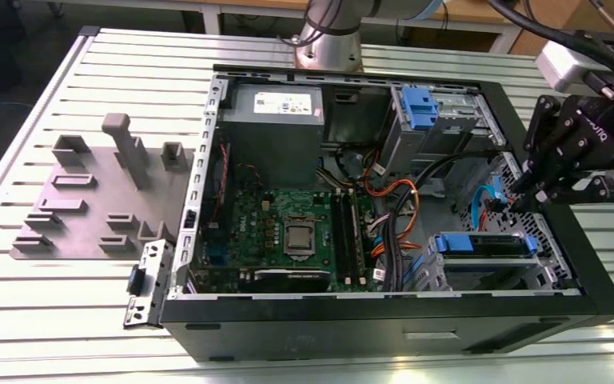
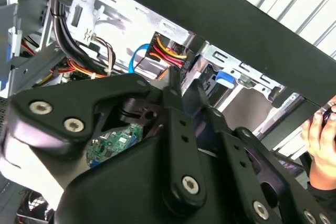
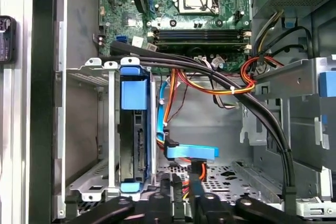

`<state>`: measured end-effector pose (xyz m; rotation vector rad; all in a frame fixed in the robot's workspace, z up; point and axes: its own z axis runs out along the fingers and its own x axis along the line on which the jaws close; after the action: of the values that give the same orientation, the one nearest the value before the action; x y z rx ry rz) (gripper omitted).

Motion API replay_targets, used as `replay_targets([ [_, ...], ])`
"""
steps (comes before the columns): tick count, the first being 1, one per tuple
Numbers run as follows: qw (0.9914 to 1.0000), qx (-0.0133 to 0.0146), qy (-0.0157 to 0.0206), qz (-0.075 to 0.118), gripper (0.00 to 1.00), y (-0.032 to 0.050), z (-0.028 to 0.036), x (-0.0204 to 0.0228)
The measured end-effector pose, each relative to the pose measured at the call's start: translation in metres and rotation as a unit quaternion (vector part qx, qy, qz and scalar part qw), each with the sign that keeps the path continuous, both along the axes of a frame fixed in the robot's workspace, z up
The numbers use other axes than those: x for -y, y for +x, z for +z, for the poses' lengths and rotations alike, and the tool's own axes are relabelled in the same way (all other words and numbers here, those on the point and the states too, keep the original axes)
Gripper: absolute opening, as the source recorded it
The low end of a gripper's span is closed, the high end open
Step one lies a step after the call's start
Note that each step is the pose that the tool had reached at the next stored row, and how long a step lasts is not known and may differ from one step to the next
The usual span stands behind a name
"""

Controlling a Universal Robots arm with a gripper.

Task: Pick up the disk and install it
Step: 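Insert the first disk wire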

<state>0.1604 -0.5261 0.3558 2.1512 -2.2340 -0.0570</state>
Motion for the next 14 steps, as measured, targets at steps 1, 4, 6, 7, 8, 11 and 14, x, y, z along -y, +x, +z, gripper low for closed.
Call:
replay_targets([
  [1, 1.00000, -0.0002, -0.0009, 0.000, 0.25, 0.0005, -0.0003, -0.0010],
  [4, 0.99996, -0.0004, -0.0084, 0.000, 0.31, 0.0010, -0.0013, -0.0025],
  [6, 0.99981, -0.0004, -0.0194, 0.000, 0.31, 0.0011, -0.0021, -0.0028],
  [7, 0.99970, -0.0005, -0.0245, 0.000, 0.31, 0.0012, -0.0026, -0.0029],
  [8, 0.99963, -0.0009, -0.0274, 0.000, 0.31, 0.0015, -0.0034, -0.0029],
  [11, 0.99960, -0.0035, -0.0280, 0.001, 0.31, 0.0031, -0.0056, -0.0040],
  [14, 0.99960, -0.0043, -0.0280, 0.001, 0.31, 0.0038, -0.0065, -0.0062],
])
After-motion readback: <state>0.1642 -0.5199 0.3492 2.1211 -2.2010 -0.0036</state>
